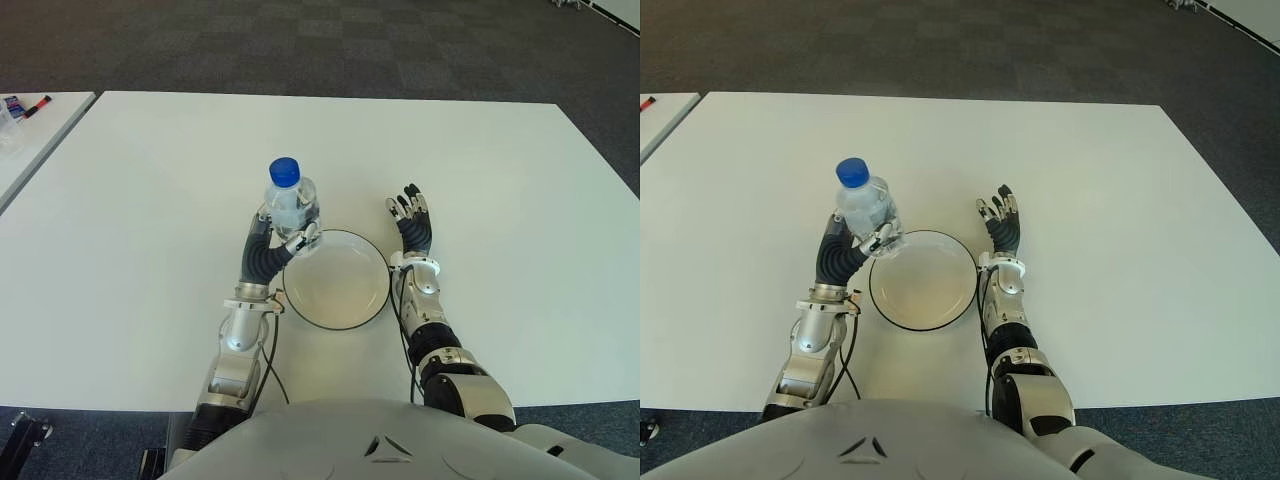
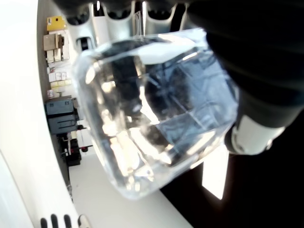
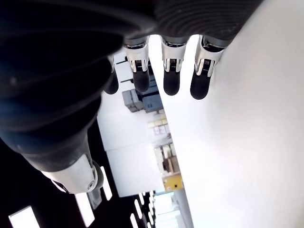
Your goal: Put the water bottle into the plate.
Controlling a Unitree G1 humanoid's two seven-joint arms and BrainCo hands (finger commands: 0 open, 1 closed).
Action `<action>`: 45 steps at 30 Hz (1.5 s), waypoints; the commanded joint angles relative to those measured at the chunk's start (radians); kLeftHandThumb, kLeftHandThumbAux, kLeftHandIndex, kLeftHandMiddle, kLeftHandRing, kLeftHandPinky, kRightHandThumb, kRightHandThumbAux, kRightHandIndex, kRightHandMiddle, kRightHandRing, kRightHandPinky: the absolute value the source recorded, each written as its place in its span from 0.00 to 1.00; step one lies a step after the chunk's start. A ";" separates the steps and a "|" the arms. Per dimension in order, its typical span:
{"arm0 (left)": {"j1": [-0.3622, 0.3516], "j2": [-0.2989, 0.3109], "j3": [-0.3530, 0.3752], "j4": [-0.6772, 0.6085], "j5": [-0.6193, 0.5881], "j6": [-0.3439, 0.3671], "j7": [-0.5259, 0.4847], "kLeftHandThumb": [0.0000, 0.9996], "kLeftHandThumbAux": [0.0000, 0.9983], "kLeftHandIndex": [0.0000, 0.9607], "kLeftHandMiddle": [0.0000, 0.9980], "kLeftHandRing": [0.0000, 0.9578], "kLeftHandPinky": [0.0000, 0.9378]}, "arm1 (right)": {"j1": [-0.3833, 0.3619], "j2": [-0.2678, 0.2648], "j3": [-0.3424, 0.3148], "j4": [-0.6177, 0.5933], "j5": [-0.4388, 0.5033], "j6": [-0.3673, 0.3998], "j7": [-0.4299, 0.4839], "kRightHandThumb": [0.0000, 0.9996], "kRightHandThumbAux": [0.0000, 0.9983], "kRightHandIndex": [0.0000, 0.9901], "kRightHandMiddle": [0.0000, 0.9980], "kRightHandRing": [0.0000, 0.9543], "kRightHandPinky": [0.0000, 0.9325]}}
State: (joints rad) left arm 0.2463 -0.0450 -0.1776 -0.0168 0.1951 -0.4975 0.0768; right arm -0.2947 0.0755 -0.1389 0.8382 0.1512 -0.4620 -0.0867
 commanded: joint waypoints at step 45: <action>-0.122 0.039 -0.078 0.329 0.066 0.034 -0.018 0.95 0.65 0.40 0.51 0.56 0.89 | 0.054 0.059 -0.003 0.059 -0.001 0.042 -0.020 0.04 0.80 0.09 0.09 0.09 0.14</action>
State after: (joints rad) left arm 0.1323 -0.0086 -0.2551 0.2809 0.2660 -0.4641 0.0581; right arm -0.2965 0.0763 -0.1360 0.8434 0.1469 -0.4647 -0.0940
